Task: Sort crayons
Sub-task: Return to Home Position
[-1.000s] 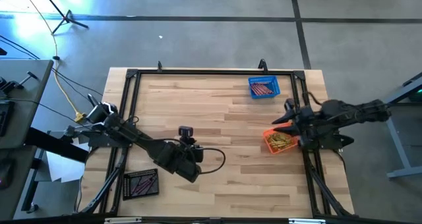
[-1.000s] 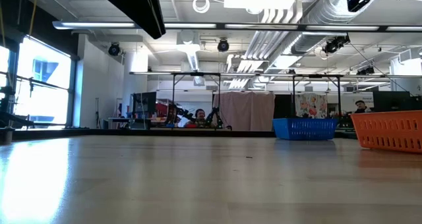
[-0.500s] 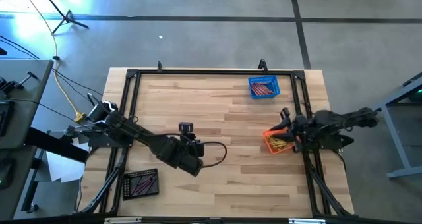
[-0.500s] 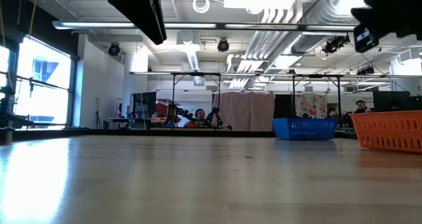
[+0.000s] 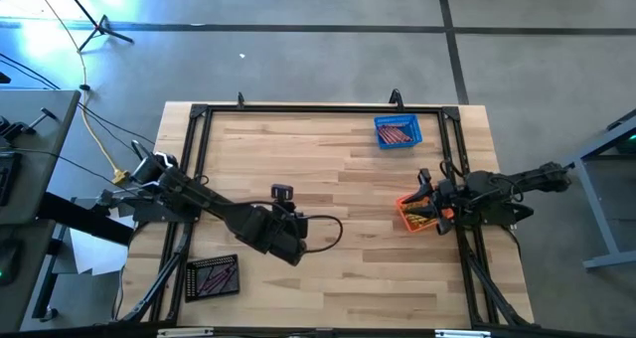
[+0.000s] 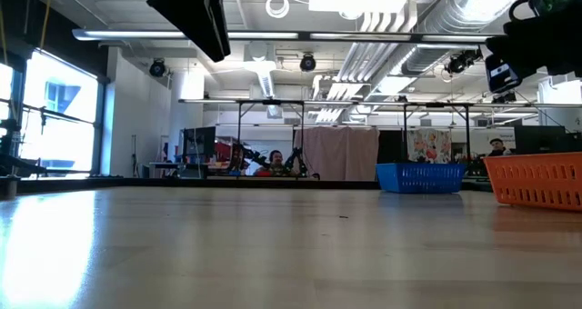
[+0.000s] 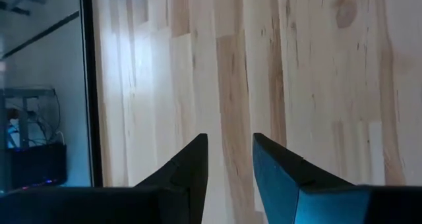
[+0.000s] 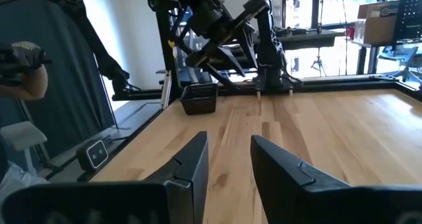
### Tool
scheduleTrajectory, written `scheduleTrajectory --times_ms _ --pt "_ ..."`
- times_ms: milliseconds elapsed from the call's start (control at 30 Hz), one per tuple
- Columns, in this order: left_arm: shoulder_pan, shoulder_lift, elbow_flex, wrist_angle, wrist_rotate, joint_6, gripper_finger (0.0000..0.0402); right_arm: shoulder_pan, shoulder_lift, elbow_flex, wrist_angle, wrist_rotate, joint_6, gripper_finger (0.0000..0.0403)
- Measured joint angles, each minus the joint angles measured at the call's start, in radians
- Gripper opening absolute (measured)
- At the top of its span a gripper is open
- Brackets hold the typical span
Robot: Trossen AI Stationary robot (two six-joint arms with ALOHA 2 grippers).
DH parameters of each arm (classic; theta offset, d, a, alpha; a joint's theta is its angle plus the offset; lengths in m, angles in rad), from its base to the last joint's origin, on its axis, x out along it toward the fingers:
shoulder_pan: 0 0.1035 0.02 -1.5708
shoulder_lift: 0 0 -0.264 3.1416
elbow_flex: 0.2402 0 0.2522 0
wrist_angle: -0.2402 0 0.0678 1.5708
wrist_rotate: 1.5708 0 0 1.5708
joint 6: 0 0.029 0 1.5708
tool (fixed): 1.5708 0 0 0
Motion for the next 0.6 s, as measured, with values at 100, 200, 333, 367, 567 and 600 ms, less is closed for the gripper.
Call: scheduleTrajectory --times_ms 100,200,333,367,567,600 --pt "0.008 0.0 0.0 0.006 0.025 0.033 0.0104 0.0 0.001 0.0 0.0 0.0 0.0 0.0099" --pt "0.013 0.0 0.0 0.042 0.049 0.097 0.0104 0.0 0.001 0.0 0.0 0.0 0.0 0.0099" --pt "0.014 0.0 0.0 0.146 0.048 0.234 0.0104 0.0 0.001 0.0 0.0 0.0 0.0 0.0099" --pt "0.016 0.0 0.0 0.182 0.048 0.267 0.0104 0.0 0.001 0.0 0.0 0.0 0.0 0.0099" --pt "0.047 0.0 0.0 0.359 0.052 0.412 0.0104 0.0 0.001 0.0 0.0 0.0 0.0 0.0099" --pt "0.054 0.0 0.0 0.372 0.052 0.425 0.0104 0.0 0.001 0.0 0.0 0.0 0.0 0.0099"
